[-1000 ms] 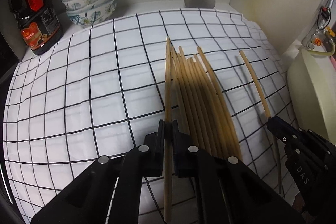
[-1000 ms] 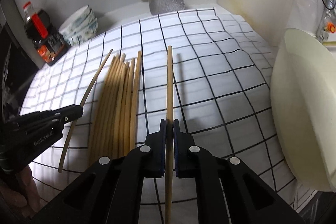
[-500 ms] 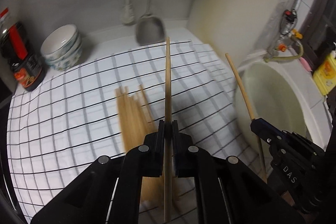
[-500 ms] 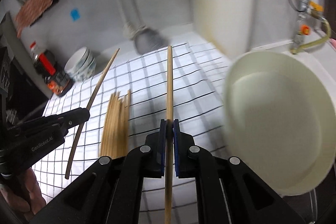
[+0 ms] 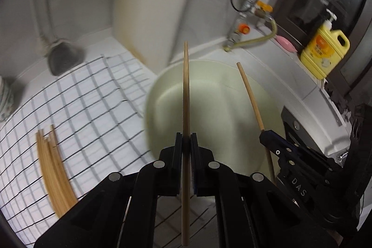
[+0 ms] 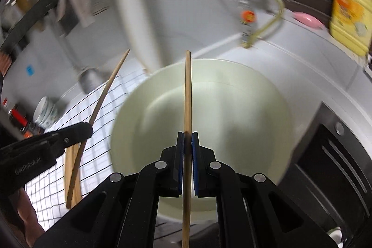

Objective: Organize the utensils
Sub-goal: 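Carry both held chopsticks over the white basin, then open both tools to drop the chopsticks into the basin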

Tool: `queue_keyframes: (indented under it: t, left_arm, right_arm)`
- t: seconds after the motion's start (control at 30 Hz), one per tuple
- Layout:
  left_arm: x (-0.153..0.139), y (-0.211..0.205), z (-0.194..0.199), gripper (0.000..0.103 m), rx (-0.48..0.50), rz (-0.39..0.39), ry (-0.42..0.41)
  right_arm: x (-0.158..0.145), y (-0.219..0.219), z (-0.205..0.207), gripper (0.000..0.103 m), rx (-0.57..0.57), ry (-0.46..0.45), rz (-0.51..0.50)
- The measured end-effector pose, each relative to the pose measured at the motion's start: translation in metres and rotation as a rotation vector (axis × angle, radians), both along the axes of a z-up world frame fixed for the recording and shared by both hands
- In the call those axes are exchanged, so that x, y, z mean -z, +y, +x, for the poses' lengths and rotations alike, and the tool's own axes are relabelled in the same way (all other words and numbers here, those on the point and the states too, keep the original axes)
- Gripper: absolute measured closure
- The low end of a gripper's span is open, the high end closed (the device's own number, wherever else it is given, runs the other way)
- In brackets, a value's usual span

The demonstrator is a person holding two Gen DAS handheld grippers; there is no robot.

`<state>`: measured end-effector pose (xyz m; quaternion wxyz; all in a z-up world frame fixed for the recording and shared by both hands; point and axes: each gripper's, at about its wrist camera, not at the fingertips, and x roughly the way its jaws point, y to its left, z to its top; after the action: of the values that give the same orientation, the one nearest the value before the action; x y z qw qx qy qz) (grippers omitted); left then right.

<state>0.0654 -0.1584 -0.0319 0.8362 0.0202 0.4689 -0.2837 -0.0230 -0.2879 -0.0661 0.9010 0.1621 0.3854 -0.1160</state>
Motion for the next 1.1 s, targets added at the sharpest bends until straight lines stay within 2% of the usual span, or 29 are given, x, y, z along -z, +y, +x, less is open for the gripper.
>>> queue_keyframes:
  t: [0.3,0.63,0.97,1.0,1.1]
  left_arm:
    - [0.037,-0.065,0.016,0.096,0.036,0.064,0.042]
    - [0.073,-0.086,0.029,0.096,0.028,0.138,0.09]
    - [0.09,-0.093,0.034,0.095,0.01,0.224,0.114]
    - [0.091,-0.093,0.035,0.094,0.004,0.234,0.112]
    - [0.086,-0.089,0.034,0.064,-0.012,0.236,0.093]
  right_arm:
    - [0.029,-0.045,0.026,0.097,0.031,0.06,0.098]
    - [0.064,-0.054,0.052,0.097,0.009,0.166,0.14]
    - [0.076,-0.058,0.062,0.096,0.003,0.21,0.138]
    - [0.076,-0.058,0.062,0.092,0.006,0.207,0.132]
    - [0.069,-0.059,0.056,0.087,0.015,0.182,0.111]
